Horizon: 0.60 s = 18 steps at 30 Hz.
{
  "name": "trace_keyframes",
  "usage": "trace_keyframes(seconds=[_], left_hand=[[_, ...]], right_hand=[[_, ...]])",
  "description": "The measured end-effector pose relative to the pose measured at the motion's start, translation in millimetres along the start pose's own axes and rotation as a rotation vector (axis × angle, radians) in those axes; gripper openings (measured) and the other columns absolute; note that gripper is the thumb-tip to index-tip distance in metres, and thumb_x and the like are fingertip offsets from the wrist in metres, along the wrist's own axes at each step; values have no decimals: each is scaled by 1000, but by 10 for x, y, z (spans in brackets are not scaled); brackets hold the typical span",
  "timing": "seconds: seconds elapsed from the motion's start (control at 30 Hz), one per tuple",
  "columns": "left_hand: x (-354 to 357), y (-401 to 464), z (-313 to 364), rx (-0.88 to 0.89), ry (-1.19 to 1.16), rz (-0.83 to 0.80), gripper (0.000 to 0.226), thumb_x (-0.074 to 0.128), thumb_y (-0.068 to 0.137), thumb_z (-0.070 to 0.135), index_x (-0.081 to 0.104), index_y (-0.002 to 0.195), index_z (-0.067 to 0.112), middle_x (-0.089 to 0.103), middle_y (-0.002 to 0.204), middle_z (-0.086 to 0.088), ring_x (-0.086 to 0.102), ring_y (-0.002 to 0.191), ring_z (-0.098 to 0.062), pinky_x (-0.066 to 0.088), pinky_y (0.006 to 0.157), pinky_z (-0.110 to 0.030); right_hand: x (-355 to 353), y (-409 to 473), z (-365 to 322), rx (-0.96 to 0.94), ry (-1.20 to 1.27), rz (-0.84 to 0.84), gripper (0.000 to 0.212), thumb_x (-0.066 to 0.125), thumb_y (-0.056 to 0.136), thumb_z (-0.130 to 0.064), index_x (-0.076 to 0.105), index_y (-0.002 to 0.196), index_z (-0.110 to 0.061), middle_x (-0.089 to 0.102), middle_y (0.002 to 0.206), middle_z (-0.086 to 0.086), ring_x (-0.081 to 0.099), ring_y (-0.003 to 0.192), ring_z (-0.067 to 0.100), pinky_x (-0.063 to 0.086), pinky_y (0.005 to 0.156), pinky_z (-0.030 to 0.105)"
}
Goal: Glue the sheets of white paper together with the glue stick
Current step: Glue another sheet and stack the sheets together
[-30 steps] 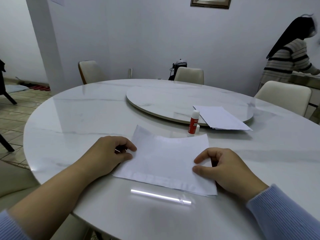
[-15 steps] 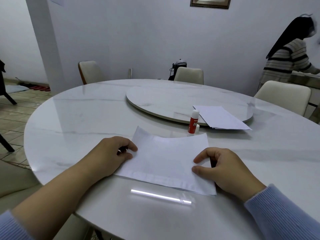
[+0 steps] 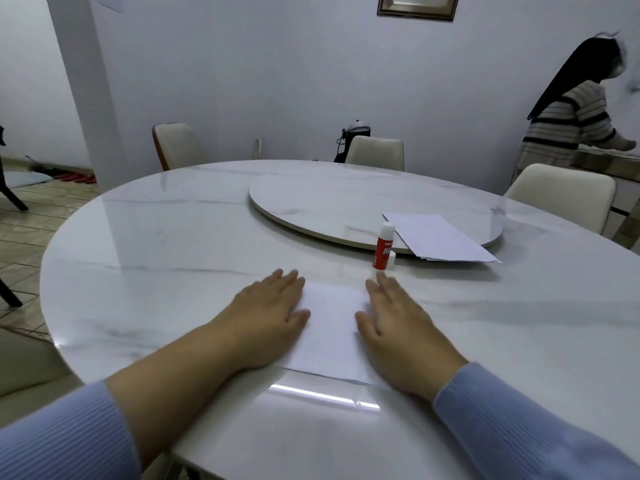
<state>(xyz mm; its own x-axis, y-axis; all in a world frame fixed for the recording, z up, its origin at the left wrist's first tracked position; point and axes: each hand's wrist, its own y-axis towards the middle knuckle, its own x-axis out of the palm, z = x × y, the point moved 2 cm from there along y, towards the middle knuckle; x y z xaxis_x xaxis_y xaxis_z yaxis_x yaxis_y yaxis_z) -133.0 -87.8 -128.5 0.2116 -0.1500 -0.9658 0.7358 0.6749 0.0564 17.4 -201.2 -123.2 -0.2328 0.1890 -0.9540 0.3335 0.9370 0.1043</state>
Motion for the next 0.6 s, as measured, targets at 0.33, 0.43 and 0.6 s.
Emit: trace_keyframes(seconds=[0.33,0.43,0.6], left_hand=[[64,-1,-35,-37,77,-83,61,17,97,47,-4,150,25,-10,159,9,-9,145,-6,-3,117,-25],[35,-13,-56,-28,56,-86,61,18,97,48,-4,150,26,-10,158,12,-9,145,-4,-3,117,-23],[27,-16,-6,-43,42,-63,61,21,97,46,-2,150,26,-8,158,12,-8,145,-4,-3,117,-23]], right_hand=[[101,-19,131,159,-146,-174,71,8,95,-55,-7,152,-16,-12,162,0,-10,148,12,-8,120,38],[67,-61,191,193,-183,-185,70,4,95,-55,-10,152,-16,-14,161,0,-12,148,13,-11,119,41],[-88,-30,388,348,-89,37,75,16,94,-58,26,146,-5,27,154,18,22,143,32,19,117,40]])
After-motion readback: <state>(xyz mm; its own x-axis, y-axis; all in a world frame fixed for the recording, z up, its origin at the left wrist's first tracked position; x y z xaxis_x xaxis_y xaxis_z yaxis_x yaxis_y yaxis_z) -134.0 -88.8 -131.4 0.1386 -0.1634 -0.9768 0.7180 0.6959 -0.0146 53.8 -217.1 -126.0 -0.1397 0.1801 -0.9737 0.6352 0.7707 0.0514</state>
